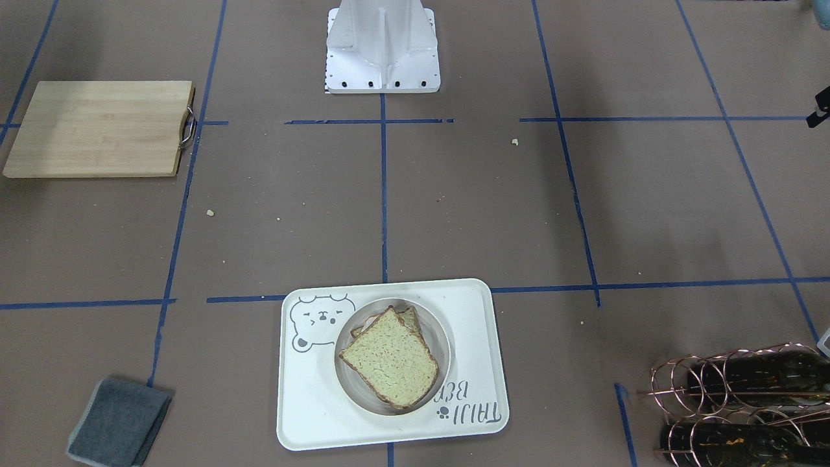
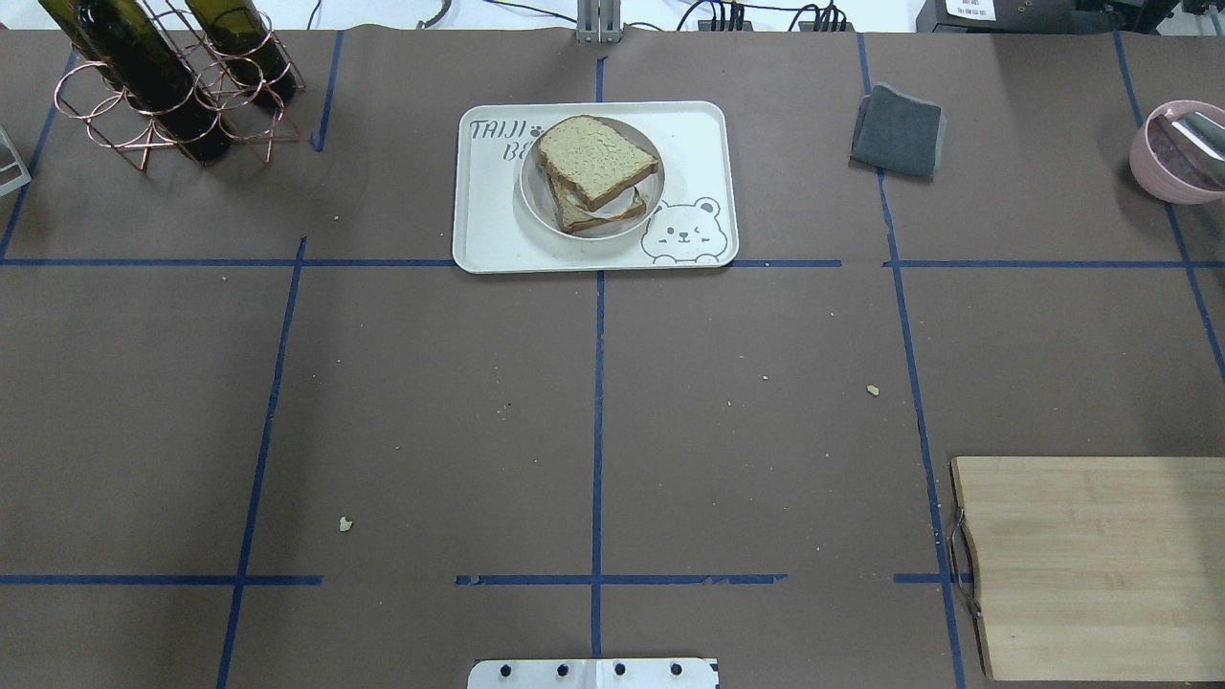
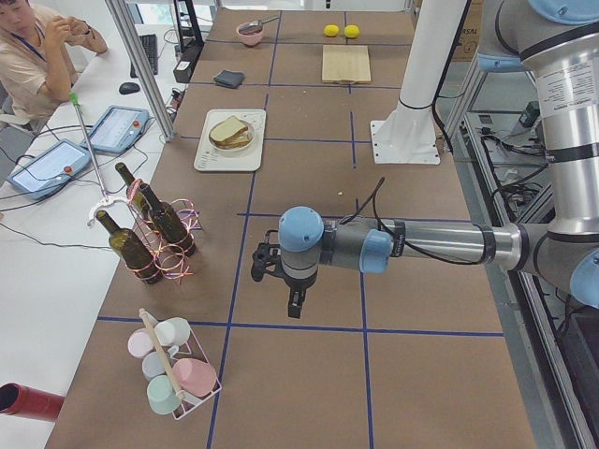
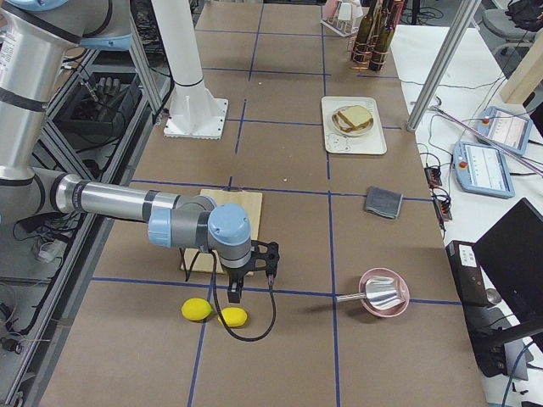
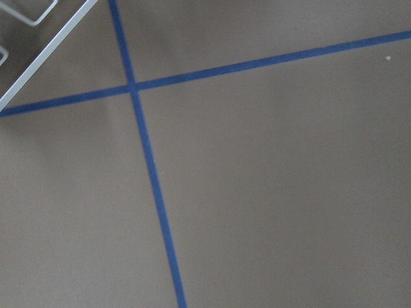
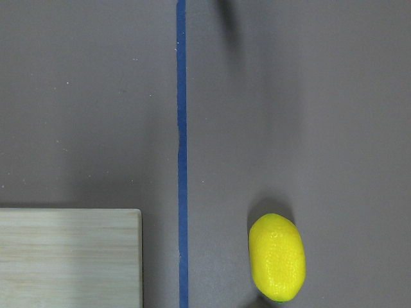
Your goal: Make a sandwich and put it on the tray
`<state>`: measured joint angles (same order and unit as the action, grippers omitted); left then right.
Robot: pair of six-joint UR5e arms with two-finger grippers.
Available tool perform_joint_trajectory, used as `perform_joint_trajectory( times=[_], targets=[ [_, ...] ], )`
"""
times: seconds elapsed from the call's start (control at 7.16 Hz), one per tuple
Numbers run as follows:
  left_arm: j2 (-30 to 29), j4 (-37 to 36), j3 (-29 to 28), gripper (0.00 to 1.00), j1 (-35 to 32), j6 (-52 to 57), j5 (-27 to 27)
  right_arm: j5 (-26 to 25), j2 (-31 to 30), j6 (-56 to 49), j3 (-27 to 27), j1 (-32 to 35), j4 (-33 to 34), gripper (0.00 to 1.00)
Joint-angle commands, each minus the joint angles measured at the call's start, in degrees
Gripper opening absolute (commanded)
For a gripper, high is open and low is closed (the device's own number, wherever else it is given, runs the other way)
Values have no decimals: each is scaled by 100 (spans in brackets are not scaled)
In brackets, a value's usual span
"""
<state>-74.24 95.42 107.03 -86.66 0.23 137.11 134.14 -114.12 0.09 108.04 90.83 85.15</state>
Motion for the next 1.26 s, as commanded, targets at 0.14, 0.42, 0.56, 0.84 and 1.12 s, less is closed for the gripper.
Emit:
perform_joint_trajectory(
  times=[0.14,0.42,0.56,0.84,1.12],
  targets=[
    [172,-6,159,100,-149,360,-621,-11,13,0,15,23,-16,100],
    [165,-190,178,100,-246,434,-641,-11,13,0,24,23,-25,100],
    [138,-182,187,100,-229,443,-650,-11,22,0,15,23,-34,100],
    [129,-146,204,100,-220,495,-641,-19,22,9,15,23,-42,100],
    [155,-155,178,100,-228,495,-650,-11,22,9,15,23,-43,100]
  ],
)
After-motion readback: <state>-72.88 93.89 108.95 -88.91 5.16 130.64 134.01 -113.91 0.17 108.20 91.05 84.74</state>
